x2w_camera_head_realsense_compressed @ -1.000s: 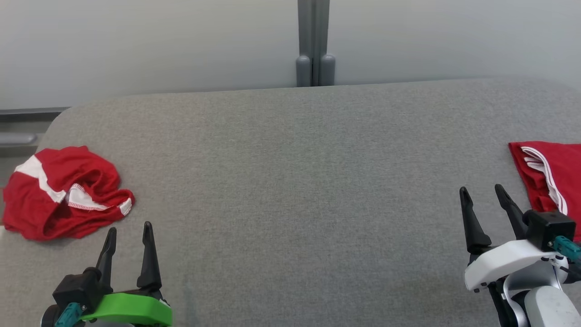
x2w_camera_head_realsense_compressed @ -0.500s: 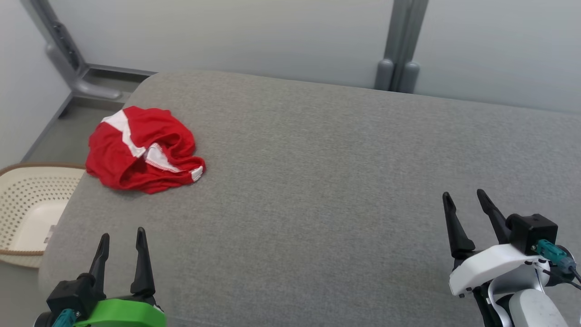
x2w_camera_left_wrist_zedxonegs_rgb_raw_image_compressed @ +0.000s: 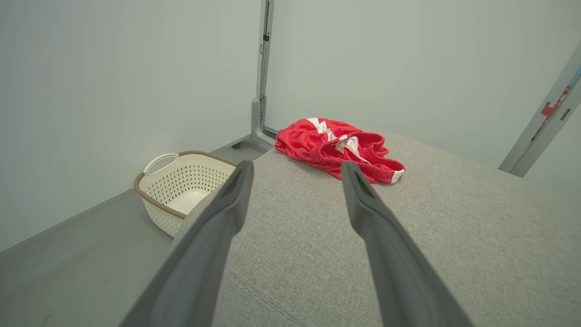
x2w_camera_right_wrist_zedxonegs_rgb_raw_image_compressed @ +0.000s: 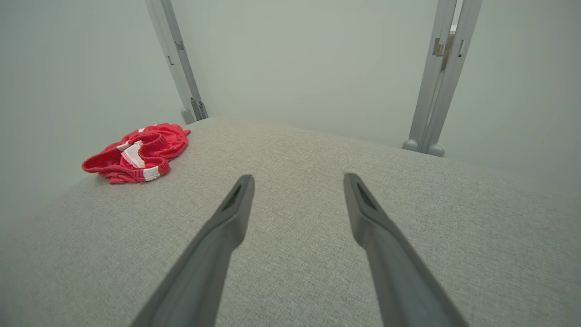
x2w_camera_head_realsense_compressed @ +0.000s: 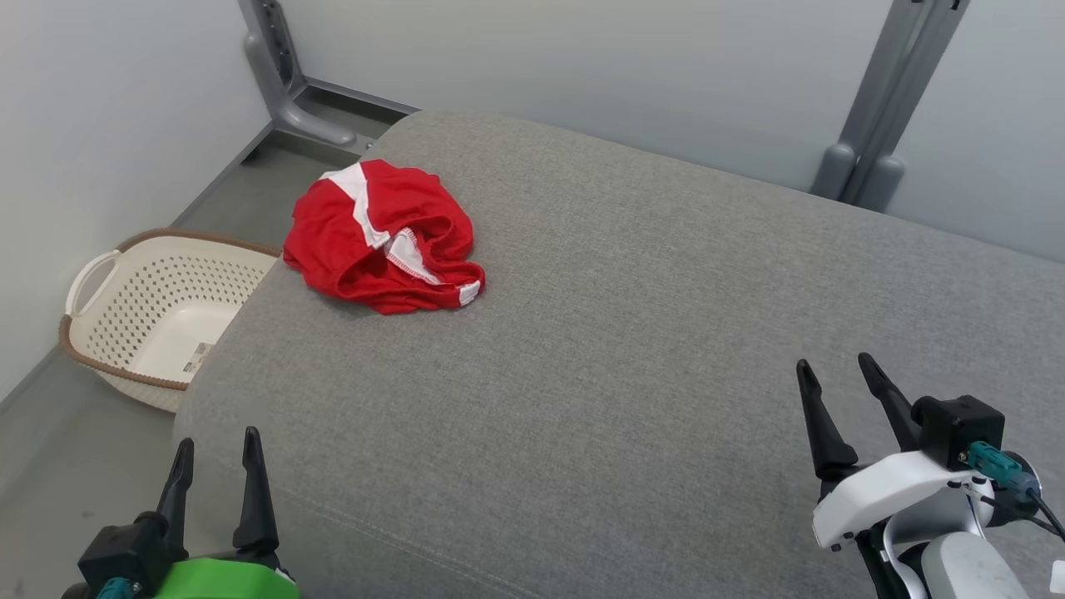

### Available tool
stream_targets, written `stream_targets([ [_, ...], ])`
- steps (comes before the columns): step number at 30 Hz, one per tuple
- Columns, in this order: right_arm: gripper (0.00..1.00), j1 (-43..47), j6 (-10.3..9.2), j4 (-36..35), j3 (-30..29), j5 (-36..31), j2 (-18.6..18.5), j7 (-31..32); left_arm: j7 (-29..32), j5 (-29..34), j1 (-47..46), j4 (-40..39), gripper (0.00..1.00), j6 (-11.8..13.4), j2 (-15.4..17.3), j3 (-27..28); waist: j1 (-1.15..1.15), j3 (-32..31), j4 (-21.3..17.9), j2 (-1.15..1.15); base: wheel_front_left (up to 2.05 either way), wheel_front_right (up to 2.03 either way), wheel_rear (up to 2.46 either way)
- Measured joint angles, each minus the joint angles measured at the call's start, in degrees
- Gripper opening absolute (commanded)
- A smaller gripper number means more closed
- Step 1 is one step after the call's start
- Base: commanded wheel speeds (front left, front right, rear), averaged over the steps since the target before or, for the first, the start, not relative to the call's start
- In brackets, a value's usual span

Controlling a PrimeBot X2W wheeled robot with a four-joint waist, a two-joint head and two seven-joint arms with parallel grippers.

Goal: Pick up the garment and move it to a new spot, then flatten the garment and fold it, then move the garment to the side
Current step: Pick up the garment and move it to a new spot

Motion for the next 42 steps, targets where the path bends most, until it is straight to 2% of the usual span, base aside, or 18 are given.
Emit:
stream_targets([
  [6, 1.0, 0.29, 0.0, -0.57, -0.11, 0.03, -0.01, 0.52, 0.0, 0.0, 0.15, -0.25, 1.0, 0.0, -0.08, -0.08, 0.0, 0.33, 1.17, 0.0, 0.0, 0.0, 0.0],
  [13, 1.0, 0.29, 0.0, -1.07, 0.53, -0.02, 0.1, 1.0, 0.01, -0.23, -1.23, 2.26, 1.0, -0.01, 0.01, -0.44, 0.0, 1.06, 0.36, 0.0, 0.0, 0.0, 0.0],
  [18, 1.0, -0.36, 0.0, -2.14, 0.86, -0.18, -0.89, 1.98, 2.44, -3.56, -9.77, 7.94, 1.0, -0.02, 1.48, -5.25, 0.0, 2.75, -0.4, 0.0, 0.0, 0.0, 0.0],
  [21, 1.0, -0.82, 0.0, -3.25, 1.98, -0.52, -1.78, 3.45, 3.64, -5.83, -16.19, 13.55, 1.0, -0.02, 2.93, -6.24, 0.0, 4.13, -1.12, 0.0, 0.0, 0.0, 0.0],
  [27, 1.0, -3.93, 0.0, -6.72, 4.55, -1.07, -3.67, 6.08, 6.59, -9.83, -28.37, 24.98, 1.0, -0.07, 4.46, -5.72, 0.0, 7.58, -4.09, 0.0, 0.0, 0.0, 0.0],
  [34, 1.0, -7.14, 0.0, -10.31, 8.06, -0.96, -5.38, 8.4, 9.88, -13.99, -39.41, 35.27, 1.0, 0.25, 8.23, -1.47, 0.0, 12.58, -9.16, 0.0, 0.0, 0.0, 0.0],
  [39, 1.0, -8.64, 0.0, -13.52, 10.13, 0.04, -6.24, 9.07, 12.37, -16.64, -45.04, 40.51, 1.0, 2.26, 11.88, 1.76, 0.0, 16.78, -13.21, 0.0, 0.0, 0.0, 0.0],
  [42, 1.0, -8.37, 0.0, -15.14, 9.71, -0.12, -6.72, 9.45, 14.86, -17.74, -47.88, 42.89, 1.0, 3.13, 12.7, 2.79, 0.0, 19.34, -15.38, 0.0, 0.0, 0.0, 0.0],
])
